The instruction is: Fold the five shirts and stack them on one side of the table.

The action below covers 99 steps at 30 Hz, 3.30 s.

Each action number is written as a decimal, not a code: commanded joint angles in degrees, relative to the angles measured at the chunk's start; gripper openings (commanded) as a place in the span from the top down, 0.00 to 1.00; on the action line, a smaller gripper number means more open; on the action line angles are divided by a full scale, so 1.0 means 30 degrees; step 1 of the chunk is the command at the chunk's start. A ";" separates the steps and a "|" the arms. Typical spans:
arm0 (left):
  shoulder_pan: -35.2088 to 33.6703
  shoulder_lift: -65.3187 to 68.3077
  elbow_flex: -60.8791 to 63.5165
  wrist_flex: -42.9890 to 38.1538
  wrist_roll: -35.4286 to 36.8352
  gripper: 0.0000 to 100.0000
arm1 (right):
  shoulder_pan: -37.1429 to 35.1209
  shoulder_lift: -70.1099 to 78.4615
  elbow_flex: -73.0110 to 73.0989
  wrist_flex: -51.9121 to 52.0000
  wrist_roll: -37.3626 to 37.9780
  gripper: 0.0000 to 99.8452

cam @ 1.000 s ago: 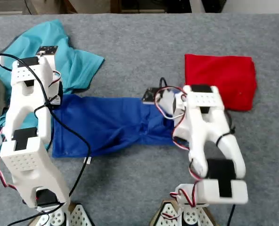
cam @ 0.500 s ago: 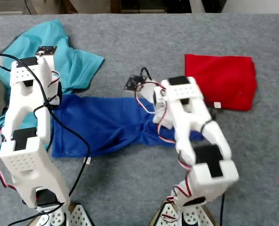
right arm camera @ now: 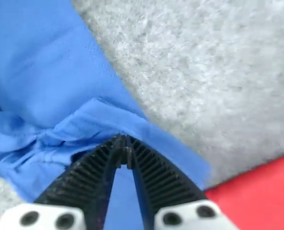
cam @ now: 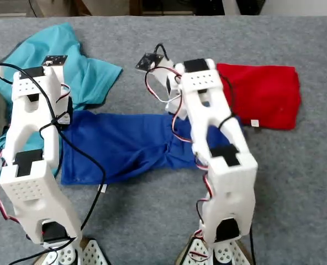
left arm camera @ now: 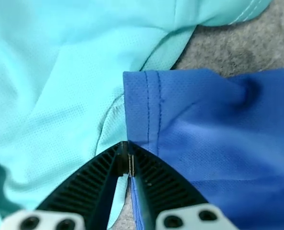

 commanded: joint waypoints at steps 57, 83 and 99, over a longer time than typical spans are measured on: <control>-0.2784 -0.4029 0.5744 0.2989 -0.4308 0.97 | 0.6784 -1.9209 1.2762 -0.4454 -0.6447 1.00; -0.1231 -0.1451 0.6447 -0.3458 0.3341 0.84 | 0.9451 -2.3370 2.8000 -1.5590 -0.5333 1.00; 0.1172 -0.1509 0.6242 -0.3429 0.3487 0.98 | 0.9480 -2.3487 2.7824 -1.5619 -0.5333 1.00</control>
